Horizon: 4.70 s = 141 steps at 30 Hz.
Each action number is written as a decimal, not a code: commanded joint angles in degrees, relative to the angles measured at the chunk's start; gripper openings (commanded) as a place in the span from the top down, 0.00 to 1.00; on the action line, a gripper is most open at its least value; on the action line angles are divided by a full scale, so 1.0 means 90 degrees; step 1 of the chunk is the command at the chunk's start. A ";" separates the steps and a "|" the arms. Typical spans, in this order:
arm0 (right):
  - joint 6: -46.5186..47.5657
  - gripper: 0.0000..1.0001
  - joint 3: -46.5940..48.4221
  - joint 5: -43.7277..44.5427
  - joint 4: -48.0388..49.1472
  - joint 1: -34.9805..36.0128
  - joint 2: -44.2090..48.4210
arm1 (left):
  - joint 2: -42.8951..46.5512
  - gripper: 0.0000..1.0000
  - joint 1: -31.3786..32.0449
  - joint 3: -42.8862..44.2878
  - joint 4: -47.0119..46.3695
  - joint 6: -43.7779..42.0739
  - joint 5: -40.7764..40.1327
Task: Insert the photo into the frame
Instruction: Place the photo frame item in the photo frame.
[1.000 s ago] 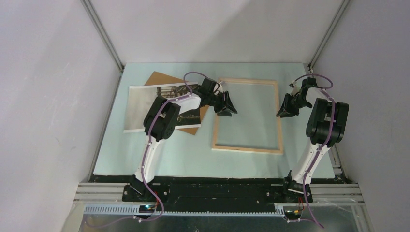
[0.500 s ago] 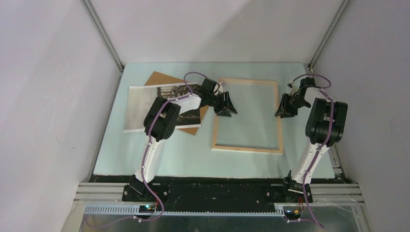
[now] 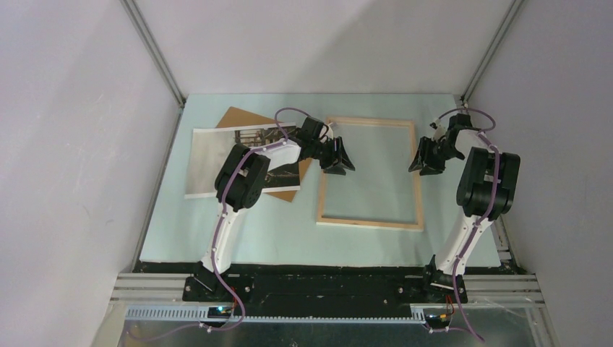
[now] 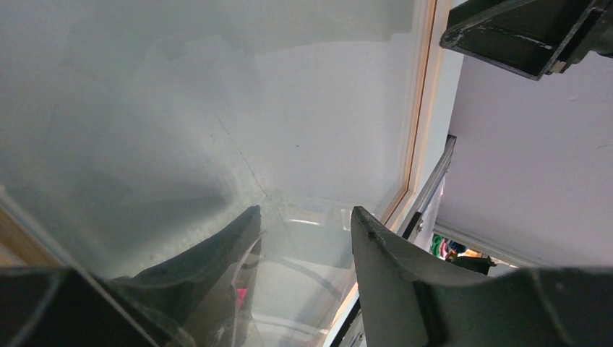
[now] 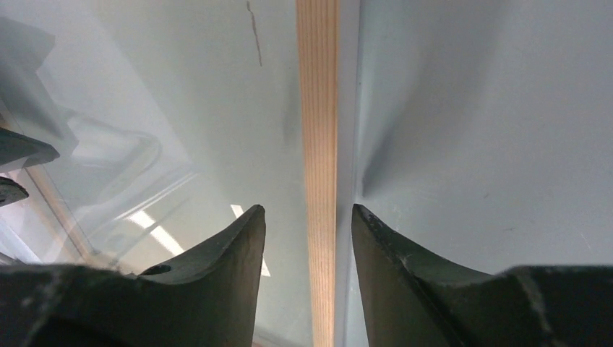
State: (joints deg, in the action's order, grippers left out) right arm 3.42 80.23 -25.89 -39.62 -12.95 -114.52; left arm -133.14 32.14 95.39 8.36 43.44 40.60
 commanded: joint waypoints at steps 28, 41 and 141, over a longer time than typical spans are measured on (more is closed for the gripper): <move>-0.0069 0.44 0.1294 -0.0189 0.0300 0.2371 0.0040 | 0.0122 0.45 0.0087 0.0171 -0.0015 -0.0198 -0.0077; -0.0098 0.45 0.0932 -0.0214 0.0388 0.2639 -0.0289 | 0.0070 0.45 0.0091 0.0211 -0.0011 -0.0179 -0.0045; 0.0173 0.28 0.0791 0.0332 0.0070 0.2186 0.0590 | 0.3025 0.00 -0.0524 -0.1381 0.1684 -0.3447 -0.2269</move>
State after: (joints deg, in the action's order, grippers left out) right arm 3.53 87.00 -24.36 -38.41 8.14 -116.60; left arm -112.90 27.55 84.40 23.14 20.64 24.95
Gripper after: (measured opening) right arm 0.702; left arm 0.996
